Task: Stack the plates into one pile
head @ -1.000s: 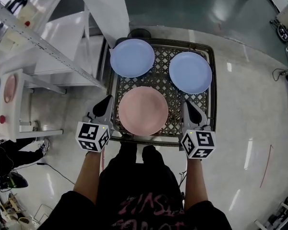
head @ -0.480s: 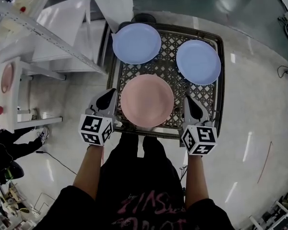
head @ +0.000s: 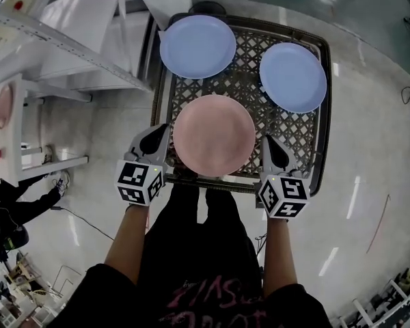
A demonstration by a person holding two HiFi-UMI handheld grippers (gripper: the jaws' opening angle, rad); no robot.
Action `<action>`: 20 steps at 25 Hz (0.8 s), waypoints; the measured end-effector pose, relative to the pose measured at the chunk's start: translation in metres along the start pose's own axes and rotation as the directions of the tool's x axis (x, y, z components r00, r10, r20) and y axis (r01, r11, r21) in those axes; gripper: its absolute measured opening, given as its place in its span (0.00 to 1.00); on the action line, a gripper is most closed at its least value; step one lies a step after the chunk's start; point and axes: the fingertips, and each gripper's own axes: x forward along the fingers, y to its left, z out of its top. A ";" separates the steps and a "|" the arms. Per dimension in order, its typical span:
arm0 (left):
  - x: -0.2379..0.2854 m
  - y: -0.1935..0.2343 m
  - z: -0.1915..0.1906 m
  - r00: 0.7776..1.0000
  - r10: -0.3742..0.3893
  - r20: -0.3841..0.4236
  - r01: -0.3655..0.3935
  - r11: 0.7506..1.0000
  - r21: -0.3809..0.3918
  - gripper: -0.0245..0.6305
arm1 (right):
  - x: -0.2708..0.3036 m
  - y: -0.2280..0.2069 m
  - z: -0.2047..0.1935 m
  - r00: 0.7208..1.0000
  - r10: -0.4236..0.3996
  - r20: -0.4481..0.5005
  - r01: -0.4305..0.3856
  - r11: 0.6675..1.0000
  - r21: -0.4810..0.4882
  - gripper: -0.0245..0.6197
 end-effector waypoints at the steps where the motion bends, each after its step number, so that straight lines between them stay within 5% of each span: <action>1: 0.003 0.001 -0.005 1.000 -0.002 -0.010 0.002 1.000 -0.005 0.03 | 0.003 -0.001 -0.005 1.000 -0.002 -0.012 0.002 1.000 0.006 0.06; 8: 0.023 0.004 -0.036 0.996 -0.018 -0.093 0.017 1.000 -0.009 0.10 | 0.020 -0.005 -0.037 0.997 -0.011 -0.080 0.014 0.999 0.039 0.06; 11: 0.034 0.005 -0.045 0.992 -0.026 -0.124 0.026 1.000 -0.006 0.22 | 0.027 -0.007 -0.049 0.993 -0.014 -0.121 0.021 0.998 0.063 0.18; 14: 0.043 0.007 -0.051 0.988 -0.029 -0.151 0.029 1.000 -0.005 0.30 | 0.032 -0.010 -0.059 0.988 -0.024 -0.156 0.035 0.997 0.070 0.18; 20: 0.053 0.014 -0.057 0.984 -0.020 -0.175 0.016 0.999 -0.028 0.33 | 0.043 -0.020 -0.071 0.973 -0.048 -0.226 0.068 0.994 0.080 0.23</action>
